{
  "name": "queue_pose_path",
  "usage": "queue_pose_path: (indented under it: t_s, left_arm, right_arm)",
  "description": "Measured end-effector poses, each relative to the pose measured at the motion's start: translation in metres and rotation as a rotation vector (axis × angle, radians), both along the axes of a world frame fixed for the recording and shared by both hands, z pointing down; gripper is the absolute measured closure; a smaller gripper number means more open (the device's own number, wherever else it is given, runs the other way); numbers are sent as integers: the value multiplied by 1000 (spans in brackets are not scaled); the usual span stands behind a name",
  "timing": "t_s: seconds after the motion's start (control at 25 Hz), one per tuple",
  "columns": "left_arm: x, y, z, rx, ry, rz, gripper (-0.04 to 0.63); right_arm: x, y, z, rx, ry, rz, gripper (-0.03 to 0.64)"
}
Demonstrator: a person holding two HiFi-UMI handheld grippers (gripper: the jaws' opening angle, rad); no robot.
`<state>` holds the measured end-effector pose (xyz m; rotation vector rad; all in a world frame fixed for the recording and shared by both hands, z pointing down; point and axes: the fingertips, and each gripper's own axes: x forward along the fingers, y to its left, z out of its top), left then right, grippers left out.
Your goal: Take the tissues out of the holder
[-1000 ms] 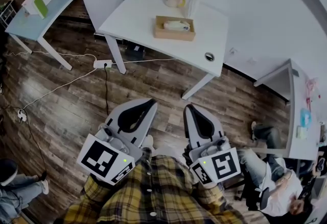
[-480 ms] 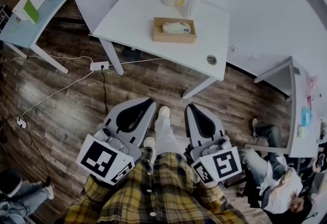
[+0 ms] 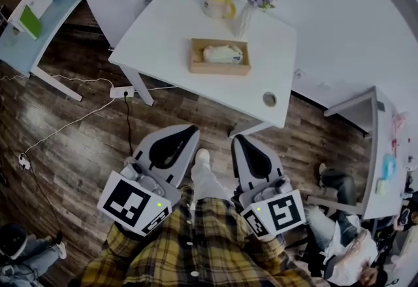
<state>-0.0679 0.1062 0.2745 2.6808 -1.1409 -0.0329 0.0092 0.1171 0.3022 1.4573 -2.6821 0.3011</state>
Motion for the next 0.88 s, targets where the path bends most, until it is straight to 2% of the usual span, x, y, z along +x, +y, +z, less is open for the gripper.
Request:
queue_pose_path:
  t_s: [0.48,0.88]
  left_arm:
    - [33,-114,-5,0,10,-35,584]
    - [34,-167,3,-29,-1,-90,584]
  right_arm:
    - [28,-113,-5,-1,10,-53,606]
    - [28,-163,6,-32,9,-105,606]
